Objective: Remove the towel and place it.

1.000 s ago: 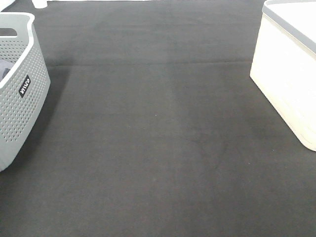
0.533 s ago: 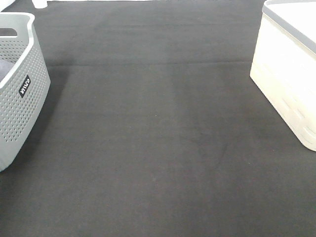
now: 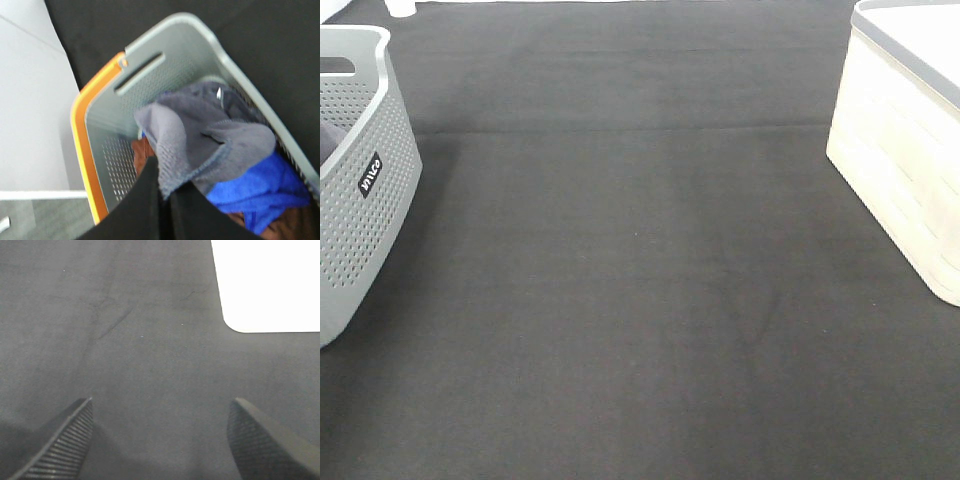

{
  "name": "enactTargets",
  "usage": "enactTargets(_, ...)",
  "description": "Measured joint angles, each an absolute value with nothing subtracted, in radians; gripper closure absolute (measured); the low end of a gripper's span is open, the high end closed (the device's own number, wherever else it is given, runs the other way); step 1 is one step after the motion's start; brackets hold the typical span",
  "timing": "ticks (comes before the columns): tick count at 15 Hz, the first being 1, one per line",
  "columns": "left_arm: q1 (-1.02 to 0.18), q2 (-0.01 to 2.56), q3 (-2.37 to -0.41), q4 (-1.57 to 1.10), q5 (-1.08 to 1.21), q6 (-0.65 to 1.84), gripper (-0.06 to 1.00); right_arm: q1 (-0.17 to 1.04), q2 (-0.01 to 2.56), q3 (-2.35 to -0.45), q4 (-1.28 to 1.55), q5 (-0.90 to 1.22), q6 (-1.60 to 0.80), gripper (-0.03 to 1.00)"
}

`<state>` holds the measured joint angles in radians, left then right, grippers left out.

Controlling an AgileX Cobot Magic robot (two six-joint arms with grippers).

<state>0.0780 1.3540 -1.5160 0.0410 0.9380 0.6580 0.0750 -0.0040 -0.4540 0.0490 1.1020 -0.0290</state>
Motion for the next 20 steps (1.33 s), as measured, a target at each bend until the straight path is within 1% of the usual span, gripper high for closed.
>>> enactTargets(4, 0.078, 1.264, -1.517, -0.149, 0.84, 0.798, 0.94, 0.075, -0.004, -0.454, 0.049, 1.102, -0.029, 0.24)
enactTargets(7, 0.078, 1.239, -1.566, -0.373, 0.815, 0.992, 0.94, 0.075, -0.004, -0.455, 0.077, 1.092, -0.03, 0.24)
enactTargets(9, 0.078, 1.239, -1.62, -0.553, 0.815, 1.117, 0.94, 0.075, 0.012, -0.476, 0.169, 1.045, -0.075, 0.24)
enactTargets(10, 0.078, 1.239, -1.646, -0.644, 0.815, 1.175, 0.94, 0.075, 0.047, -0.488, 0.252, 1.008, -0.134, 0.24)
enactTargets(12, 0.078, 1.238, -1.683, -0.798, 0.837, 1.283, 0.94, 0.075, 0.142, -0.502, 0.475, 0.957, -0.332, 0.24)
enactTargets(13, 0.078, 1.238, -1.694, -0.854, 0.864, 1.327, 0.94, 0.075, 0.204, -0.507, 0.607, 0.951, -0.464, 0.24)
enactTargets(14, 0.076, 1.238, -1.698, -0.94, 0.94, 1.392, 0.94, 0.075, 0.337, -0.509, 0.842, 0.95, -0.716, 0.24)
enactTargets(16, 0.075, 1.238, -1.698, -0.983, 1.011, 1.425, 0.94, 0.075, 0.459, -0.51, 1.062, 0.949, -0.932, 0.24)
enactTargets(18, 0.067, 1.24, -1.698, -1.014, 1.044, 1.432, 0.94, 0.075, 0.579, -0.51, 1.22, 0.948, -1.1, 0.24)
enactTargets(19, 0.04, 1.248, -1.698, -1.018, 1.051, 1.432, 0.94, 0.075, 0.621, -0.51, 1.274, 0.954, -1.146, 0.24)
enactTargets(20, -0.013, 1.263, -1.698, -1.012, 1.053, 1.432, 0.94, 0.075, 0.654, -0.51, 1.308, 0.957, -1.173, 0.24)
